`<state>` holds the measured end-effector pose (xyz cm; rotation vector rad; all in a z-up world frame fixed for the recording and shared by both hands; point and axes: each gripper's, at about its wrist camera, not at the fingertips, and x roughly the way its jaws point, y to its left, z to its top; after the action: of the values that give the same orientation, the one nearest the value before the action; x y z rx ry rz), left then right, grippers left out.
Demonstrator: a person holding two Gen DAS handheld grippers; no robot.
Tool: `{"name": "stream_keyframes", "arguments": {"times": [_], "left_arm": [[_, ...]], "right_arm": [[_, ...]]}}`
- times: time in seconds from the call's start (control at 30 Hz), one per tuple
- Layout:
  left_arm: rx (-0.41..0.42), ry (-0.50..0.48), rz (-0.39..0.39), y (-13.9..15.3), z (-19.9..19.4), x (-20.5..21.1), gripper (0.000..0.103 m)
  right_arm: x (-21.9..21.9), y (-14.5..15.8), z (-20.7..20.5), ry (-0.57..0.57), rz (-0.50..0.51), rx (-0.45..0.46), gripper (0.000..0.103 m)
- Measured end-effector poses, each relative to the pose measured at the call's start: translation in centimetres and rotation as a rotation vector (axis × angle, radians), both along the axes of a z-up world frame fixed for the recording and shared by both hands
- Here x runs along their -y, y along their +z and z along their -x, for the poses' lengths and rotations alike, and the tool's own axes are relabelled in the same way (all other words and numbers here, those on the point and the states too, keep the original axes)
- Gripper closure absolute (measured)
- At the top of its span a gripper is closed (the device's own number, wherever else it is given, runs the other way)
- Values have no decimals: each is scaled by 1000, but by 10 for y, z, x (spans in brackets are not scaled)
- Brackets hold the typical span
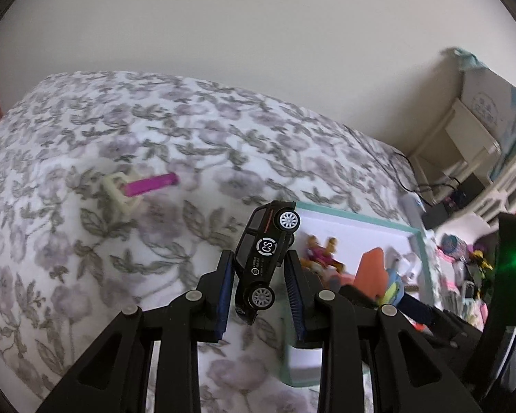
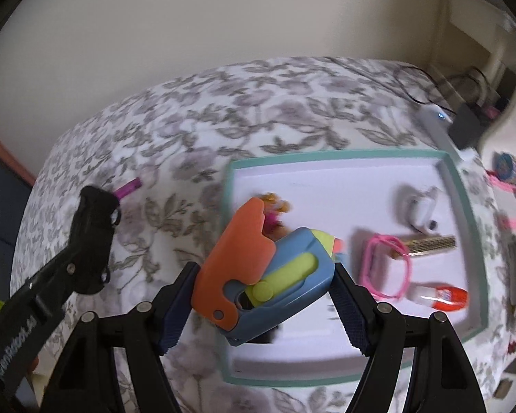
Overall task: Organize rigid objects
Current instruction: 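Carry the black toy car and orange-blue knife over the white tray, then lower the toy car and knife into the tray and open both tools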
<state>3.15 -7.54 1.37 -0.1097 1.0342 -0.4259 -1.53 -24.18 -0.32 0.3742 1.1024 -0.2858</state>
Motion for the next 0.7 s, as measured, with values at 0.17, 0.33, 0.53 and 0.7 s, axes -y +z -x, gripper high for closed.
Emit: {"name": "stream_keyframes", "arguments": {"times": [0.17,0.33,0.53,0.7], "left_arm": [[-7,-73,-24,-5,12,24,72],[-7,-156,-54,-9,24,49,72],[-21,-258,-97,-19,40,79,72],[-12,-332,-145,-25,54,100,72]], "right_arm": [[32,-10,9,-98,-19,-54,25],[68,-24,22,-209,-77,-108,25],[100,-36,36,-316,-108,-167,25],[116,-43,46,-370,-132,-193,25]]}}
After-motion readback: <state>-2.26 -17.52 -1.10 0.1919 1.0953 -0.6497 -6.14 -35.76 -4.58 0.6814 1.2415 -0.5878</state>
